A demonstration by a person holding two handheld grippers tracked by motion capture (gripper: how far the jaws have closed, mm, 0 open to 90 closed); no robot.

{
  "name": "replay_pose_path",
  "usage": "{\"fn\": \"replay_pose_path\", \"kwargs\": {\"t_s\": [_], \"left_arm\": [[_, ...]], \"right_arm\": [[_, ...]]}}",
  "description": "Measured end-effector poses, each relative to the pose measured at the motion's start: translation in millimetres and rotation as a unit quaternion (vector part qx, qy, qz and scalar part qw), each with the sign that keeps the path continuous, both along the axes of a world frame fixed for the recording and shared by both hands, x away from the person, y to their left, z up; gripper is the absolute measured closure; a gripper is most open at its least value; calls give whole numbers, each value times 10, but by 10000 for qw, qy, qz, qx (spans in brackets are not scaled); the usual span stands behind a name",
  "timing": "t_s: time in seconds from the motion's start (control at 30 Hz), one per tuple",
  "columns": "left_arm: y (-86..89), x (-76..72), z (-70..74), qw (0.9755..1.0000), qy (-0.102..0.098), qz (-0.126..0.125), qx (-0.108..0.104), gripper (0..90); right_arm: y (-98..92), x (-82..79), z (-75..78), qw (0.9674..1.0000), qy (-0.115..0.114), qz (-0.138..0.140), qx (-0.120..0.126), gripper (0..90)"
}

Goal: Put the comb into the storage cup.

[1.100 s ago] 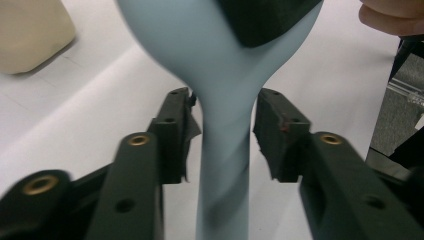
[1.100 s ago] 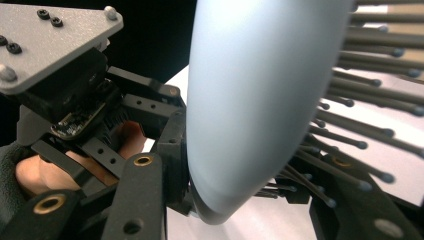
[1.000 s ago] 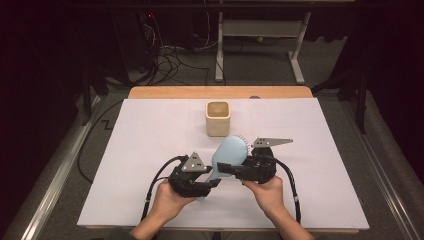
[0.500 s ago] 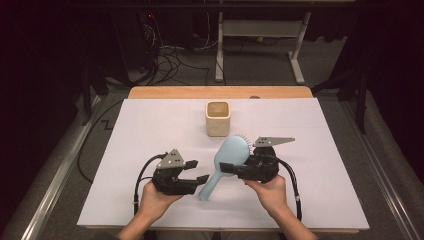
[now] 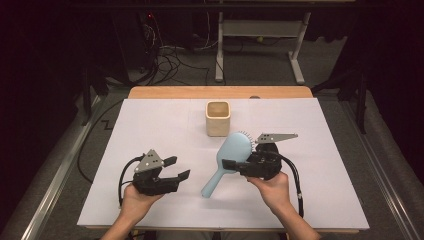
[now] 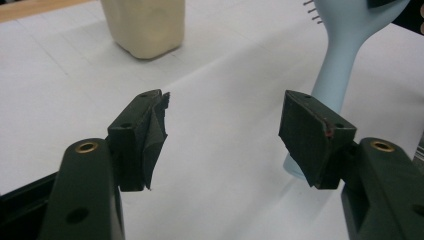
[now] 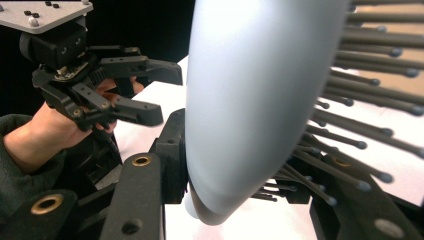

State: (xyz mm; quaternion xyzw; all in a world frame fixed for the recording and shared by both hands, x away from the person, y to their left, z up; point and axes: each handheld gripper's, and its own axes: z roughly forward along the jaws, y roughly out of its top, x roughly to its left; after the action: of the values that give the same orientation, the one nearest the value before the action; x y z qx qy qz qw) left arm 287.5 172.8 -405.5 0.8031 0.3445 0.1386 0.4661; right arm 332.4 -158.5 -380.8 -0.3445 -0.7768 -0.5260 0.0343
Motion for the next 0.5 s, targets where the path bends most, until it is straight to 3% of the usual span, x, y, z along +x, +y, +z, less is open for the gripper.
{"fn": "replay_pose_path", "kwargs": {"t_s": [0.5], "left_arm": [[441,-114,-97,9986,-222,469,-48,349]], "right_arm": [[-130,28,92,9999,-11,-130,-85,568]]}}
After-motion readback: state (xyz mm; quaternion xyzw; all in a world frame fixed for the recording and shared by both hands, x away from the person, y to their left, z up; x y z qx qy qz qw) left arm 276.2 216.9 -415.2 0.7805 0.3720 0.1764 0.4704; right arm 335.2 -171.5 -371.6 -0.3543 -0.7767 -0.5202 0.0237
